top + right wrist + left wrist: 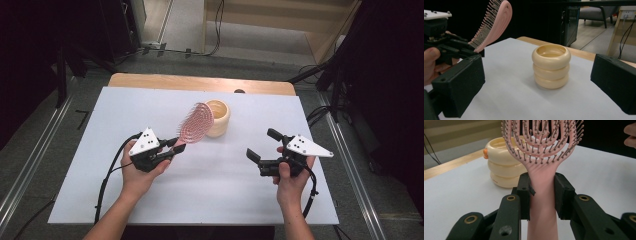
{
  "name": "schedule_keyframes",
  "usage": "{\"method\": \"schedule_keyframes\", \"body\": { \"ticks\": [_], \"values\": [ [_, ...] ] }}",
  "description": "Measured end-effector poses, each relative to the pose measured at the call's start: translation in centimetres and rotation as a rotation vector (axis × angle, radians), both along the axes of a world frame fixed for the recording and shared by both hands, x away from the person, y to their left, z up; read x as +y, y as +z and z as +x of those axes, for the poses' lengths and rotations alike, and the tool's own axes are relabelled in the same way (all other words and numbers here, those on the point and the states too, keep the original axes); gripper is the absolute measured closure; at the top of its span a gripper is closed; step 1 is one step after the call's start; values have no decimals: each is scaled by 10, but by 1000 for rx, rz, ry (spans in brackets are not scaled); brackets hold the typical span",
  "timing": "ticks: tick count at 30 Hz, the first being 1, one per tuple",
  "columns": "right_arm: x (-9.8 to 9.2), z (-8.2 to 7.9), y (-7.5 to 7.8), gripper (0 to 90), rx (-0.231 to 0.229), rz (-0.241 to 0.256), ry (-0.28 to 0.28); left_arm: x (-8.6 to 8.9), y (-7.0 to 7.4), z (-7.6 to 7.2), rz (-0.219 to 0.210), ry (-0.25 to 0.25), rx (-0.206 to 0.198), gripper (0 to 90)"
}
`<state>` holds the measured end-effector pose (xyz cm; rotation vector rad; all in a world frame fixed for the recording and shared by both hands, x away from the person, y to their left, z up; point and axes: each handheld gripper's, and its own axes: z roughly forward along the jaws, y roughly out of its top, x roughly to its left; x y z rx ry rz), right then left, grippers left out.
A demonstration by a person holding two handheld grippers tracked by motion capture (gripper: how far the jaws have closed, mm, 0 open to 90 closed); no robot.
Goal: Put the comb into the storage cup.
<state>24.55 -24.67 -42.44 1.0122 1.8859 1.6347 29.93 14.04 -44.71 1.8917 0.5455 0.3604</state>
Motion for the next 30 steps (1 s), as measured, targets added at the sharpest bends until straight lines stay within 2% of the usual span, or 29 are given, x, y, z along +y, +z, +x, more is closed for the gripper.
{"method": "schedule_keyframes", "body": {
  "ticks": [1,7,11,15,20,22,30],
  "values": [
    [3,1,1,0,-1,4,0,-1,-1,-1,8,3,-3,700],
    [17,6,7,0,-2,20,17,-7,-6,-5,-1,-11,8,700],
    [26,7,9,0,9,26,38,-13,-8,-8,9,-16,-4,700],
    [34,7,8,0,30,22,51,-18,-10,-11,14,-29,-9,700],
    [42,6,8,17,48,55,73,-21,-13,-15,-4,-32,-10,700],
    [44,5,9,17,45,74,101,-24,-14,-16,-10,-34,-8,700],
    [62,3,10,12,84,76,136,-33,-18,-22,-8,-53,-16,700]
  ]
}}
